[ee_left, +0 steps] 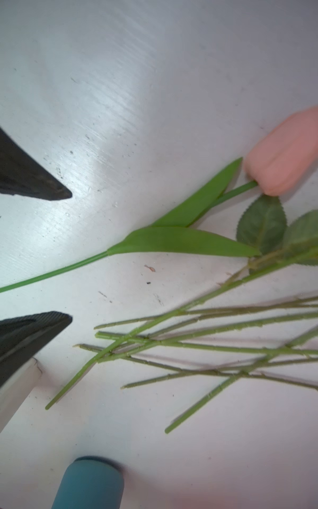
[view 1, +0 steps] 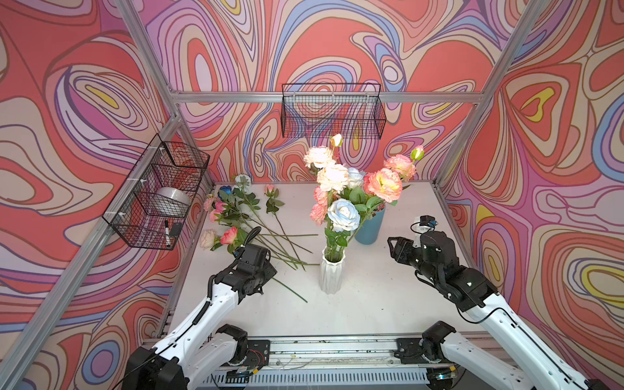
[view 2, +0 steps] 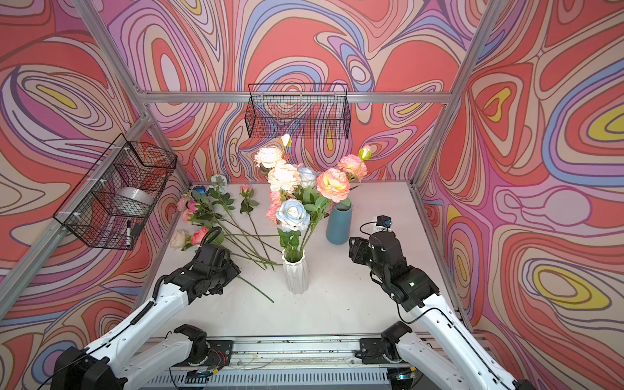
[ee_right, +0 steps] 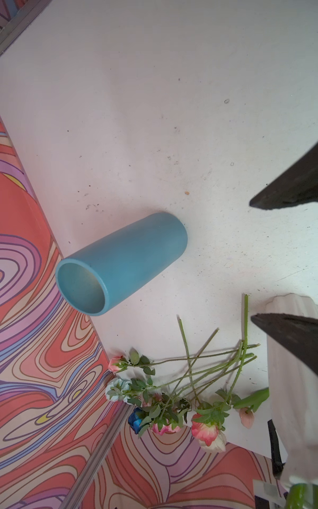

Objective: Arrange flowers in a vase
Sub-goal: Pick up the flower from the middle-left of the table.

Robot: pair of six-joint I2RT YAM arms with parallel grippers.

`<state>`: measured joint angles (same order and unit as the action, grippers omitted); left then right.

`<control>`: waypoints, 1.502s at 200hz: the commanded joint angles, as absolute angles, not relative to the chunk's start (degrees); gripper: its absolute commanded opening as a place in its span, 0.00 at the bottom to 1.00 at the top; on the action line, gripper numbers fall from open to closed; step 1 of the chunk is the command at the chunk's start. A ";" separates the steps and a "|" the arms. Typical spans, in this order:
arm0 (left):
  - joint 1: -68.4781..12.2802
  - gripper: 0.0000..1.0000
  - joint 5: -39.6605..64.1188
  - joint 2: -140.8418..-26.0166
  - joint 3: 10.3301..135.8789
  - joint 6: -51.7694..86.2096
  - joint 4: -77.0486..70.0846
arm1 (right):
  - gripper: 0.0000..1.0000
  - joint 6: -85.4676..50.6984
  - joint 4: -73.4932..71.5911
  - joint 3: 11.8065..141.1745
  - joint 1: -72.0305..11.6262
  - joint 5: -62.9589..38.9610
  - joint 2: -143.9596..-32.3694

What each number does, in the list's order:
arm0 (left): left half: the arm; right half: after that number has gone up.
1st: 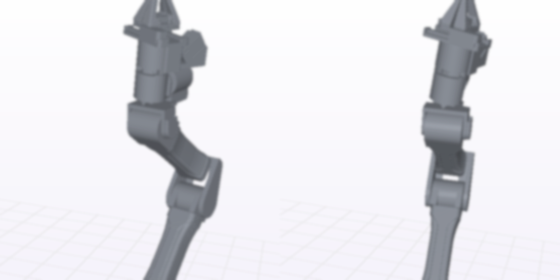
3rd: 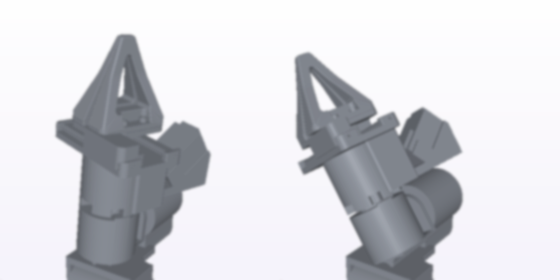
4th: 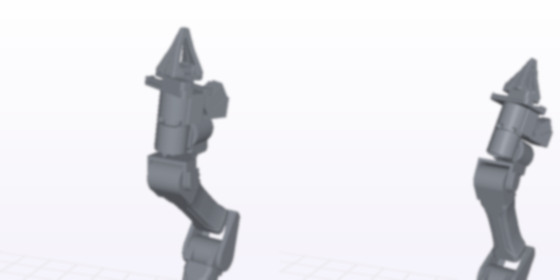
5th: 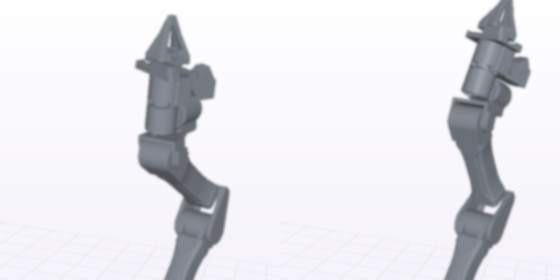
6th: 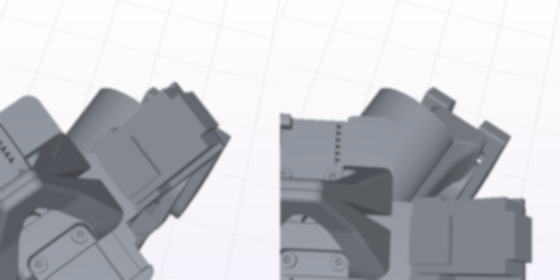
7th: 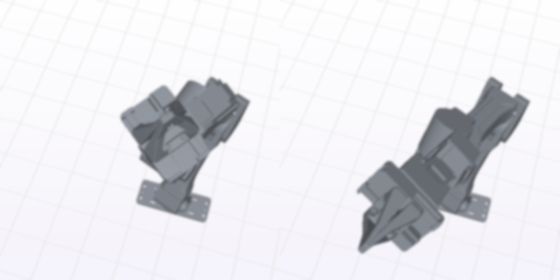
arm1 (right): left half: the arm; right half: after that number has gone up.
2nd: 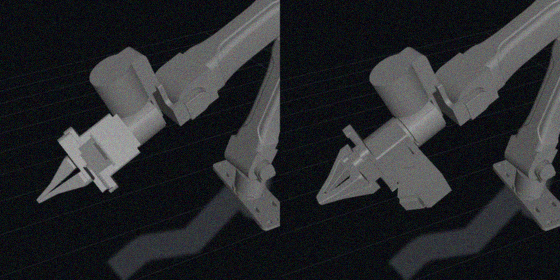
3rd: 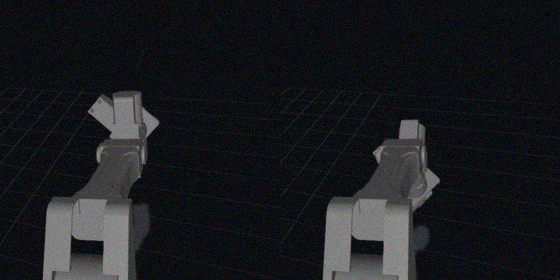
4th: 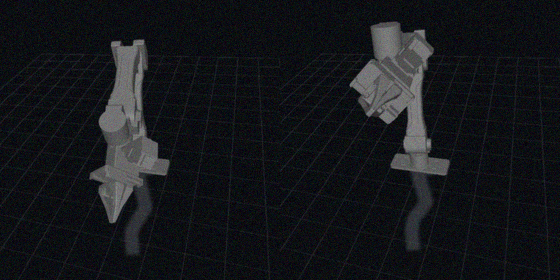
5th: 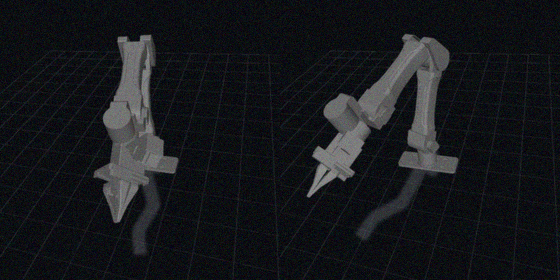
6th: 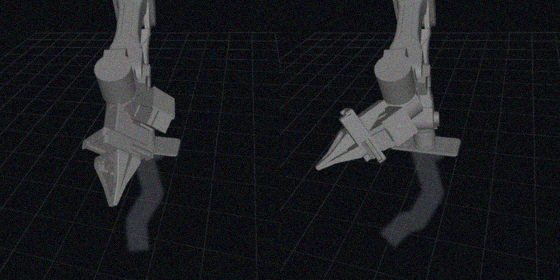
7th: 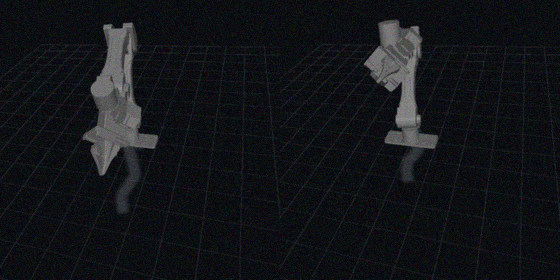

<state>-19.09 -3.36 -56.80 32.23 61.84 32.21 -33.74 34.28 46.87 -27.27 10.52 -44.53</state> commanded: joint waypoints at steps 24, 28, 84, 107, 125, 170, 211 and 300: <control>-17.12 0.70 -2.63 -65.93 32.60 65.04 28.65 | 0.61 -33.18 34.19 44.82 -26.97 11.71 -43.66; -17.02 0.71 -2.64 -66.81 32.56 64.87 27.53 | 0.61 -33.14 34.26 44.82 -26.93 11.78 -43.58; -14.93 0.71 -3.20 -79.27 34.91 63.11 25.09 | 0.61 -32.87 35.16 43.48 -26.92 13.06 -41.40; -12.58 0.49 0.91 -83.64 35.14 61.82 25.78 | 0.61 -32.93 35.42 42.94 -26.90 13.51 -40.48; -12.48 0.31 3.51 -85.19 34.63 60.52 25.03 | 0.61 -32.87 35.48 42.69 -26.94 13.66 -40.20; -12.48 0.00 4.33 -82.54 35.57 56.79 29.15 | 0.61 -32.78 35.26 42.29 -26.90 13.87 -40.34; -12.48 0.00 4.30 -71.03 37.87 55.18 33.45 | 0.61 -32.69 35.12 42.69 -26.94 13.92 -40.60; -15.21 0.00 0.09 -39.34 54.14 46.37 23.80 | 0.61 -31.57 35.25 46.13 -26.92 14.70 -43.16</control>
<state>-12.80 2.76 -43.48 51.13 50.85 30.98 -32.42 34.98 43.86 -27.27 13.61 -42.24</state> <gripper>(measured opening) 0.057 0.609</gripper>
